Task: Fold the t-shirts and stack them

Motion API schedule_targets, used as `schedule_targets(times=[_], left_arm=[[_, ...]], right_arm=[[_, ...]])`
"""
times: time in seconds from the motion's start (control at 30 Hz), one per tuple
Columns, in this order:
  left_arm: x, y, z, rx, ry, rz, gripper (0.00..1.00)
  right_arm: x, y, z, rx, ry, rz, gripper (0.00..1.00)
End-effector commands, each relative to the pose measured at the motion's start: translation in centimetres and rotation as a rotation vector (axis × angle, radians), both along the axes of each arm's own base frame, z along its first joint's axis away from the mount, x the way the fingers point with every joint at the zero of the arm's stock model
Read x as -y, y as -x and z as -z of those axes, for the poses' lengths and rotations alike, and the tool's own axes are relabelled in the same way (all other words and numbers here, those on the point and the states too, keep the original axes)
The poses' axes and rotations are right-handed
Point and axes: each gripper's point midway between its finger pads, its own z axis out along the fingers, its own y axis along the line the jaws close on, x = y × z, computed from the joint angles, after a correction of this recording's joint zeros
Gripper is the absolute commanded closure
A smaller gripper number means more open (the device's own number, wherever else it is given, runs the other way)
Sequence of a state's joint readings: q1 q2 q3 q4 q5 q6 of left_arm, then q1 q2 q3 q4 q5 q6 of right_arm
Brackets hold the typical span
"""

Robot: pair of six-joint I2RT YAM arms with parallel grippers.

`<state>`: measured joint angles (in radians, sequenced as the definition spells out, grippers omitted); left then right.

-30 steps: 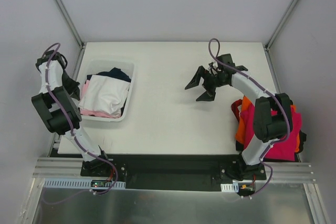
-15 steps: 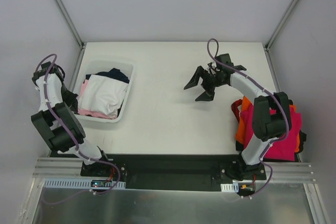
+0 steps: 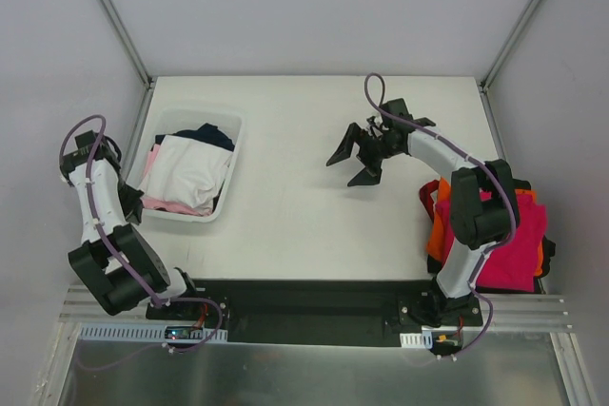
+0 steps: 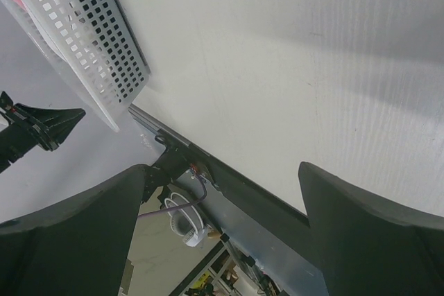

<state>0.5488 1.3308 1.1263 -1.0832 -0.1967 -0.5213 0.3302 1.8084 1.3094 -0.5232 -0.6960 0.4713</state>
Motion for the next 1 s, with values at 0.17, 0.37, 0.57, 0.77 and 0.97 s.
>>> schedule_targets(times=[0.17,0.37,0.57,0.77,0.97], left_arm=[[4.1,-5.2,-3.8,0.4,0.164,0.122,0.93],[9.6,-9.5,-5.5,0.618,0.386,0.338,0.93],[12.8,-11.0,-3.2,0.537,0.421,0.441,0.93],[11.7,-11.5,0.6,0.394,0.434,0.353,1.0],[10.3,-14.9,3.4,0.303,0.426,0.336,1.0]], right_arm=[[-0.6,-0.7,-2.1,0.052,-0.029,-0.024,0.03],[-0.7,-0.9,-2.5,0.05,-0.023,-0.027,0.03],[-1.1,-1.4,-2.6,0.042,-0.025,-0.032,0.03],[-1.5,-1.6,-2.5,0.034,-0.02,-0.04,0.03],[-1.3,-1.2,-1.7,0.001,-0.005,-0.048,0.02]])
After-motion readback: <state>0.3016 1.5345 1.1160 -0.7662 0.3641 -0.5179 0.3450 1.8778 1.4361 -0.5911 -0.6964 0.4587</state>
